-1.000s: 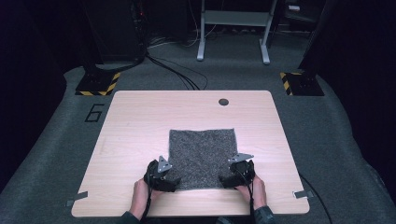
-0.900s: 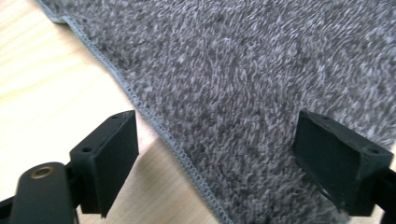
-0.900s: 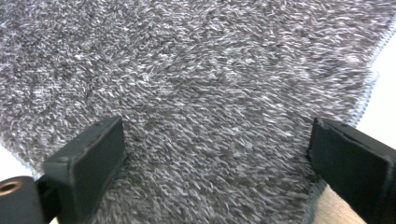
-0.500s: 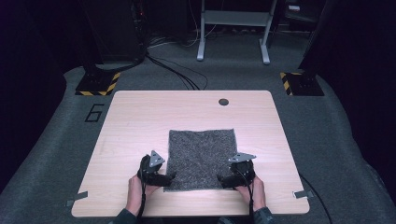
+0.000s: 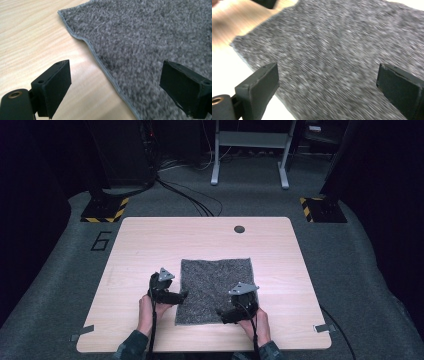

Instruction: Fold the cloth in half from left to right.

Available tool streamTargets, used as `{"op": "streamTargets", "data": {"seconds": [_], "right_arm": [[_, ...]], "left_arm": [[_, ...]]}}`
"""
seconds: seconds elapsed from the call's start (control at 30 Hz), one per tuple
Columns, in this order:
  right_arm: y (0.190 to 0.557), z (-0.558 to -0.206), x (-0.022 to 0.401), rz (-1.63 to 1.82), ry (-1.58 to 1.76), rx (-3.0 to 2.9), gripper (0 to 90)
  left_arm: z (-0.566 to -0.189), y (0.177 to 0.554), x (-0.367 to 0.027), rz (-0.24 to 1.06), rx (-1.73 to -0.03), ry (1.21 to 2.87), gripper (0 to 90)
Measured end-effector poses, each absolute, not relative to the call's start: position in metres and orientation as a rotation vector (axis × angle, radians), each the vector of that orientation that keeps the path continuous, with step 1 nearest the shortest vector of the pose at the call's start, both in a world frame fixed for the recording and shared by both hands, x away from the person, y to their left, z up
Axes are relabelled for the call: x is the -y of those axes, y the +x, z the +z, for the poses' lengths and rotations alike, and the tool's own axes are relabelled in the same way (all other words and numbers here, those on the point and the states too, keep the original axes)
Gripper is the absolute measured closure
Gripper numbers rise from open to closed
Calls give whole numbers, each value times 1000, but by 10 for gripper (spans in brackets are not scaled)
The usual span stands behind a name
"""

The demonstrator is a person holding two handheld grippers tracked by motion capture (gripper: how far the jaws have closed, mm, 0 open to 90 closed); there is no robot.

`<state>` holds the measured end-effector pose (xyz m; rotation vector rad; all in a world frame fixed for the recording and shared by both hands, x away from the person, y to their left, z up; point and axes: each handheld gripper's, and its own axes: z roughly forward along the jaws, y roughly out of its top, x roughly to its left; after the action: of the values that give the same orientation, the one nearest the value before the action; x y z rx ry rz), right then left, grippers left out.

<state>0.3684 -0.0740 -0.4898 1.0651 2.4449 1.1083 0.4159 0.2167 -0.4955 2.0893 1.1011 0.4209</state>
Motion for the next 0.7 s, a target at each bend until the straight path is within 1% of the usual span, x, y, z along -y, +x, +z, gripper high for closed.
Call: {"op": "streamTargets", "data": {"seconds": [0.23,0.53,0.63,0.7], "right_arm": [[367,-490,50,1156,1015,-2482,49],[360,-491,13,1192,960,-2522,64],[354,-492,-3,1196,955,-2543,82],[352,-493,-15,1180,935,-2559,108]], "left_arm": [[-496,440,-216,417,-1128,2089,102],[-491,484,-216,407,-1165,2080,124],[-493,498,-215,400,-1199,2055,144],[-496,506,-215,419,-1209,2048,154]]}}
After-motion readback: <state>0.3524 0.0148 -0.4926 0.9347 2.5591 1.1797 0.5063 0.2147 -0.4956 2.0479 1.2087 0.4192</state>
